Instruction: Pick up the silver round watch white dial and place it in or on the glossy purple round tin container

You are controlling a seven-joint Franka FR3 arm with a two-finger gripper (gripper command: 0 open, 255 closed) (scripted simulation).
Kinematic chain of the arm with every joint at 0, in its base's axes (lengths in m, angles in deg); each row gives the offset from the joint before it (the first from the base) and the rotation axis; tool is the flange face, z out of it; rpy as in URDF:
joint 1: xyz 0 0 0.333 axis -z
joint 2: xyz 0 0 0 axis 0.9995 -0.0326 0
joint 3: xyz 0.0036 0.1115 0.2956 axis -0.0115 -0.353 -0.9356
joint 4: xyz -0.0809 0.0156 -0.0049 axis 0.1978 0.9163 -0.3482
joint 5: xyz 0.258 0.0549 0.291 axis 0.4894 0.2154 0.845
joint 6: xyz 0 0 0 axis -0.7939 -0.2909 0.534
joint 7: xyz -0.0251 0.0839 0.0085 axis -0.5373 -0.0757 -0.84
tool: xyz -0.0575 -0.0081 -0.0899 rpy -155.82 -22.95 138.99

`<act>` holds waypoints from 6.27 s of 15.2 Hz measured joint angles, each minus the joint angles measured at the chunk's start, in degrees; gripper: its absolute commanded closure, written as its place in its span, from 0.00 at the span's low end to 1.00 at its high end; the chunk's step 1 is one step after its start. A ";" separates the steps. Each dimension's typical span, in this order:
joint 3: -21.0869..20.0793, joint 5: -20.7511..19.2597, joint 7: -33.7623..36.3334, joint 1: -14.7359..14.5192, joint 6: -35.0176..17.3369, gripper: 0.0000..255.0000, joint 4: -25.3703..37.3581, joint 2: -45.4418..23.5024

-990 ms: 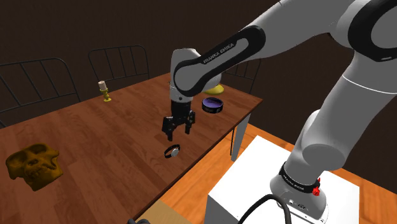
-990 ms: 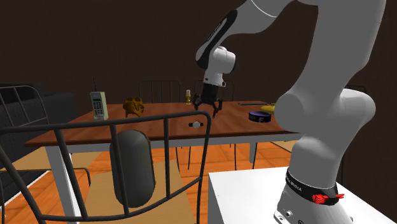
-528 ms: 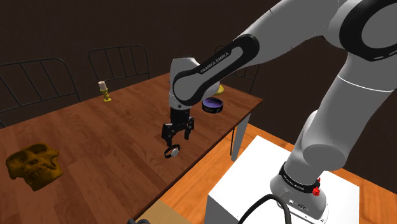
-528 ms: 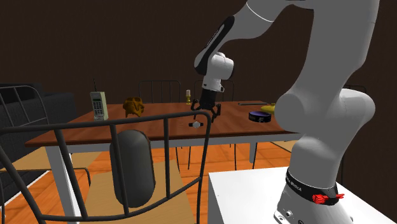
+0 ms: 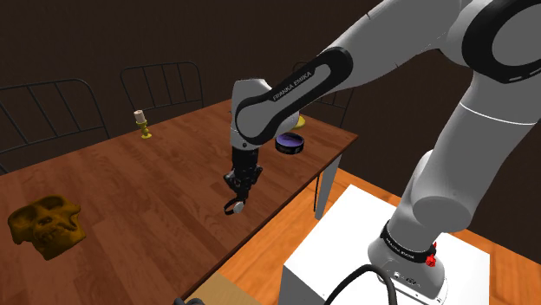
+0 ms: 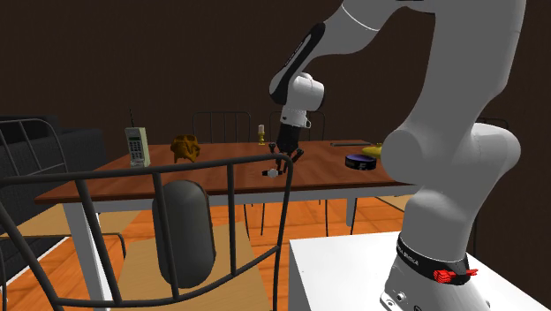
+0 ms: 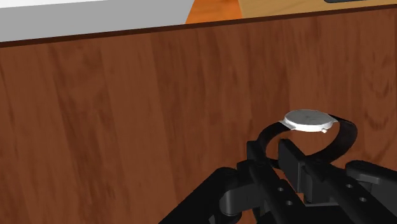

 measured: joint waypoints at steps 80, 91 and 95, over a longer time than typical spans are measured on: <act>24.59 -8.32 -36.06 20.08 22.02 1.00 22.95 -9.75; 24.59 -8.30 -36.09 20.08 21.91 0.00 22.92 -9.83; 24.98 -8.77 -35.77 20.57 27.41 0.00 28.26 -9.61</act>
